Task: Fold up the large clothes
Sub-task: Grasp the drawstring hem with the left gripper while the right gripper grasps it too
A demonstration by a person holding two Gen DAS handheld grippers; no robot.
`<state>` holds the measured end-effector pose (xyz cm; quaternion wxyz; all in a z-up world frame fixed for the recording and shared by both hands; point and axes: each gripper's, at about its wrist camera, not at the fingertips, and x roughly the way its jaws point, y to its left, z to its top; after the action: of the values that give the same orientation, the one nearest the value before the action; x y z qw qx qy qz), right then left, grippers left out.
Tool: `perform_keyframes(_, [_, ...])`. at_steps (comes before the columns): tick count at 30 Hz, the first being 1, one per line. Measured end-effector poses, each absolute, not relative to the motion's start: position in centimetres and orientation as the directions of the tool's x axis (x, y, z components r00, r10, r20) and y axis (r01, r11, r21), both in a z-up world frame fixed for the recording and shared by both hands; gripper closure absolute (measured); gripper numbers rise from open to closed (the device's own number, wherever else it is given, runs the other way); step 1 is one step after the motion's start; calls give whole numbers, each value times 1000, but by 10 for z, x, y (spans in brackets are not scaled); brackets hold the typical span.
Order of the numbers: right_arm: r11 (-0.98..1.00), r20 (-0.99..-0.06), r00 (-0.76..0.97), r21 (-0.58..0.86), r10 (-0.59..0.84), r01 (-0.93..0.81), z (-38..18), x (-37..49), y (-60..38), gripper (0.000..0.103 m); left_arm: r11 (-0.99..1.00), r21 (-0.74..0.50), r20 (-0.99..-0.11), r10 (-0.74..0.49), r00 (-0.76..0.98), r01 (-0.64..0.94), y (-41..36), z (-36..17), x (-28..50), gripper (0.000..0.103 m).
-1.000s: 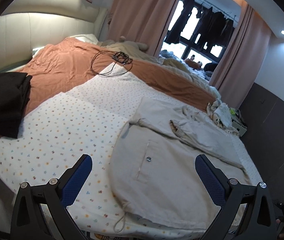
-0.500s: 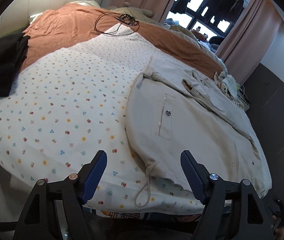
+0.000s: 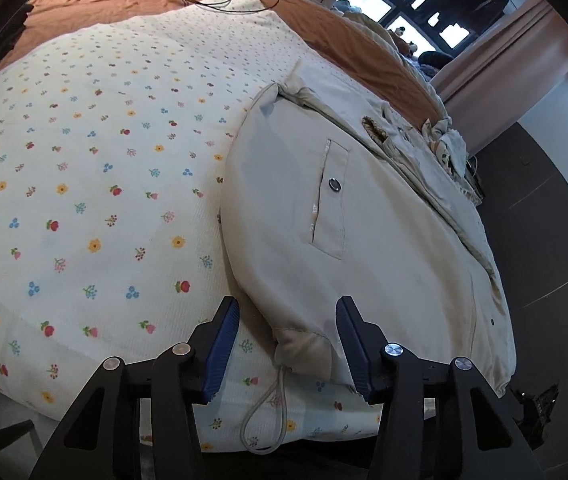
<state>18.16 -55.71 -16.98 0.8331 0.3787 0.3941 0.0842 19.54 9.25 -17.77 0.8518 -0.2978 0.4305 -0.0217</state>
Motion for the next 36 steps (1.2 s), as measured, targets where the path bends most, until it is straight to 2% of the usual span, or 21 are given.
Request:
perform_keyframes(4, [625,-567,662,758,490,187,-196,194,-558,27,807,-541,-721,-301,624,-236,96,-183,203,51])
perform_keyframes(6, [582,-528,670,795,521,174,-201,196,-557,33,795,-558,-715,-315,624,-238,98,-184,207,51])
perform_keyframes(10, [531,-440,688,842,576,94,-188,194,-554,37,757,-596,-715,-348,607,-269,103,-185,215,51])
perform_keyframes(13, [494,-347,707,869,617,-4,-167,189,-555,37,696,-674,-663,-423,617,-248,106,-183,217,51])
perform_keyframes(15, [480,-317,710,877,629,-34,-160,189,-553,37,655,-720,-622,-464,631,-228,108,-180,217,51])
perform_keyframes(19, [510,-379,697,860,609,22,-171,194,-543,37,582,-785,-561,-519,645,-214,113,-180,214,51])
perform_keyframes(22, [509,-412,687,858,598,70,-184,197,-541,36,579,-784,-572,-532,625,-225,112,-182,213,51])
perform_keyframes(25, [498,-406,690,864,599,77,-186,198,-539,36,579,-776,-597,-548,587,-249,110,-189,212,51])
perform_keyframes(31, [480,-381,706,875,597,65,-188,210,-544,37,525,-821,-535,-575,619,-222,107,-195,227,51])
perform_keyframes(34, [488,-392,711,869,584,79,-188,218,-547,37,516,-839,-491,-582,648,-172,106,-187,238,51])
perform_keyframes(36, [501,-406,711,861,574,88,-186,221,-548,37,549,-823,-496,-564,660,-150,105,-181,246,51])
